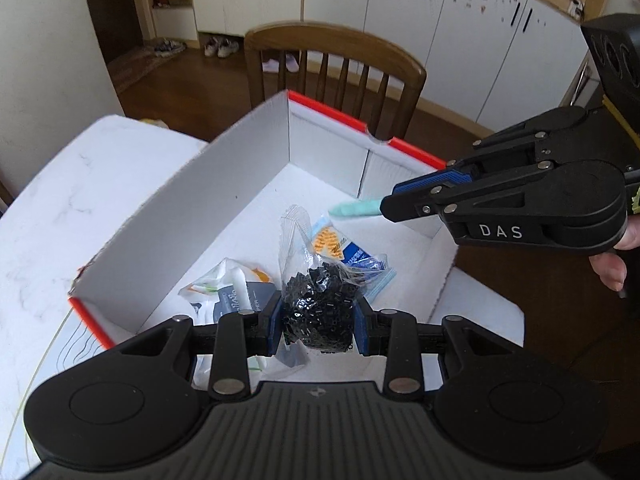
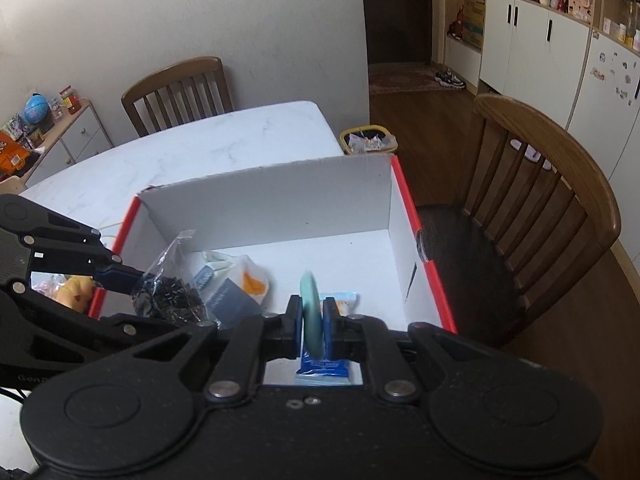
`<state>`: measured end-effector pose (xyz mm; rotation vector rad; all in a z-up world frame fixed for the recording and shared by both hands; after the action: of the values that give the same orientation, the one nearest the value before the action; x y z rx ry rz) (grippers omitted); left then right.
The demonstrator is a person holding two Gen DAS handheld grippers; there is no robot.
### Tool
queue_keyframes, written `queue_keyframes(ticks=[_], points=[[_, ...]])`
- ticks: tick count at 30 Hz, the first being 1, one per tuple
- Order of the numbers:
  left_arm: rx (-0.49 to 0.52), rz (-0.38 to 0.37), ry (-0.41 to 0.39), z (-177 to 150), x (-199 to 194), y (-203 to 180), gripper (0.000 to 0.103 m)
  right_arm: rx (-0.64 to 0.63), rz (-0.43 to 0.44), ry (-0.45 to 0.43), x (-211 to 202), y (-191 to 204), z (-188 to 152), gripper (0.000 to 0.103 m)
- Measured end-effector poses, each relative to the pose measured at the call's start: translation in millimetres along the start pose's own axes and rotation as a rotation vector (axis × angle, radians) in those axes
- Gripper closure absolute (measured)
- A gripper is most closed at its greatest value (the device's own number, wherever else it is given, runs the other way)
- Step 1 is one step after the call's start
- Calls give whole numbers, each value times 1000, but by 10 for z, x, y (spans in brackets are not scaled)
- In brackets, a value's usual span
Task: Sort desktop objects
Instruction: 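Lower the clip bag and toothbrush into the box and open both tools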
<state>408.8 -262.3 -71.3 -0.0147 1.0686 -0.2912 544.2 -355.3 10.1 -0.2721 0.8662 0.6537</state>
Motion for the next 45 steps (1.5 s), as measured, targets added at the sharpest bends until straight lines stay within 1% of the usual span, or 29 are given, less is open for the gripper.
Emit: queue_keyframes(ticks=[5, 8, 12, 15, 20, 28, 32, 39, 45], points=[[-7, -11, 96, 26, 289, 20, 70, 3, 11, 47, 234, -60, -11, 95], [-17, -19, 129, 43, 403, 19, 70, 23, 19, 67, 328, -109, -34, 95], [-14, -14, 162, 58, 531, 21, 70, 48, 21, 47, 366, -179, 22, 95], [-15, -14, 209, 60, 653, 18, 70, 75, 17, 34, 430, -238, 110, 95], [-12, -9, 267, 48, 812, 22, 70, 69, 3, 39, 596, -240, 193, 95], [-16, -5, 313, 37, 957, 63, 70, 36, -19, 75, 823, -236, 188, 95], [-20, 1, 329, 11, 1027, 82, 70, 23, -3, 102, 843, -240, 133, 95], [-22, 0, 347, -6, 1107, 96, 70, -9, 20, 194, 925, -196, -66, 95], [-17, -7, 365, -16, 1163, 74, 70, -30, 34, 201, 887, -189, -62, 94]])
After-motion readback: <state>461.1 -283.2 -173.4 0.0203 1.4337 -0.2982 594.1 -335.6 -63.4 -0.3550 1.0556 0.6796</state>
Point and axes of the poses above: each gripper's, at about its wrist camera, not at the fingertips, and x roughly the way its jaws point, y to its left, z to its top, the point moved 8 cm from there along x, roughly the way its jaws point, and after that the axes turned 10 degrees about -x, right-handed, at the moved point
